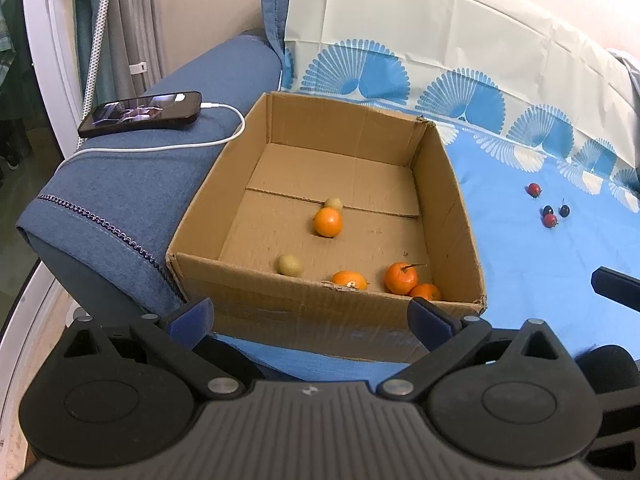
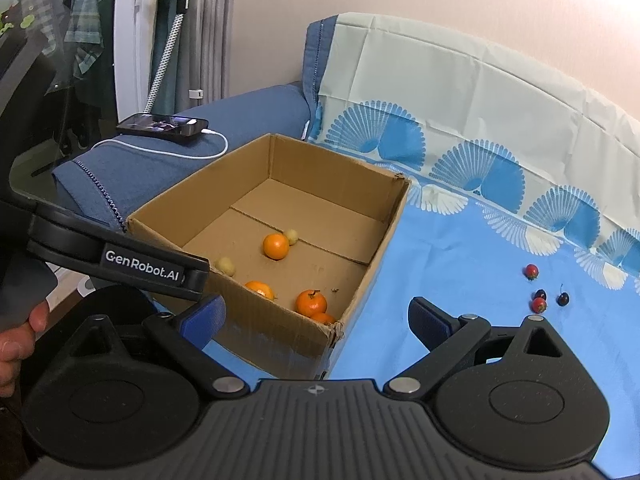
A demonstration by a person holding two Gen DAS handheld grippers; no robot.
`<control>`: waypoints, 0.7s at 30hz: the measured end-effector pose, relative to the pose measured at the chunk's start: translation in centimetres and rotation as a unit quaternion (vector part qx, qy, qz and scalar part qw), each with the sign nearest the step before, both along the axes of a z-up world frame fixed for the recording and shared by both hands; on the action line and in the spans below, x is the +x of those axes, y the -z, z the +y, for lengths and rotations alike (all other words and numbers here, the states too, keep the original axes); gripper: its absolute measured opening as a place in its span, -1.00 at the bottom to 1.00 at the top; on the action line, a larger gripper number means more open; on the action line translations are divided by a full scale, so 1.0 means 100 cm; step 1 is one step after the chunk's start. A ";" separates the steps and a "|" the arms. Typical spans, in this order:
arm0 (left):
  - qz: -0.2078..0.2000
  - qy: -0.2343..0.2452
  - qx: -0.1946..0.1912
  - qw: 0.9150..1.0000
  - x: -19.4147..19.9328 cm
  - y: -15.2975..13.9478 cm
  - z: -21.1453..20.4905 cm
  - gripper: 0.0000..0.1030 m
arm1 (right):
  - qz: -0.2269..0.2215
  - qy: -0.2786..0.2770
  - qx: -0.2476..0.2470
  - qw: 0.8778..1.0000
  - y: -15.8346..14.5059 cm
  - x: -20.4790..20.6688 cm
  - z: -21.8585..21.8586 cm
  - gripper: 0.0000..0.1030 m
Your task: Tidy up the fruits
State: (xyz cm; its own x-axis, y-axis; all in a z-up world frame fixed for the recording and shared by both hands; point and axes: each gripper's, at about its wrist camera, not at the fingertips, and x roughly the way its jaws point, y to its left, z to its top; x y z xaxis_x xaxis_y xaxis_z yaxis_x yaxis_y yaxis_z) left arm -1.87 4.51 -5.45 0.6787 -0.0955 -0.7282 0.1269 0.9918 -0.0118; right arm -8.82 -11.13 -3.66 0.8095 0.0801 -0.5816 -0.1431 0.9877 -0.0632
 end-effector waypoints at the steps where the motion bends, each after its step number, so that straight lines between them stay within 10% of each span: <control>1: 0.001 0.001 0.002 1.000 0.001 0.000 -0.001 1.00 | 0.001 0.004 0.003 1.000 0.001 0.001 -0.002 0.90; 21: 0.024 0.077 0.043 0.996 0.044 -0.006 -0.110 1.00 | -0.016 0.141 0.073 0.987 0.025 0.020 -0.128 0.90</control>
State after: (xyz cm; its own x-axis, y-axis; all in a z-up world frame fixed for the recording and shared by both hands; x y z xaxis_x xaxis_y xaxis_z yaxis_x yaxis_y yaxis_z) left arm 2.56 -6.45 -4.85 0.6246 -0.1309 -0.7699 0.2785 0.9584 0.0631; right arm -6.84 -23.93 -6.13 0.8297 -0.0694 -0.5538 0.1379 0.9870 0.0828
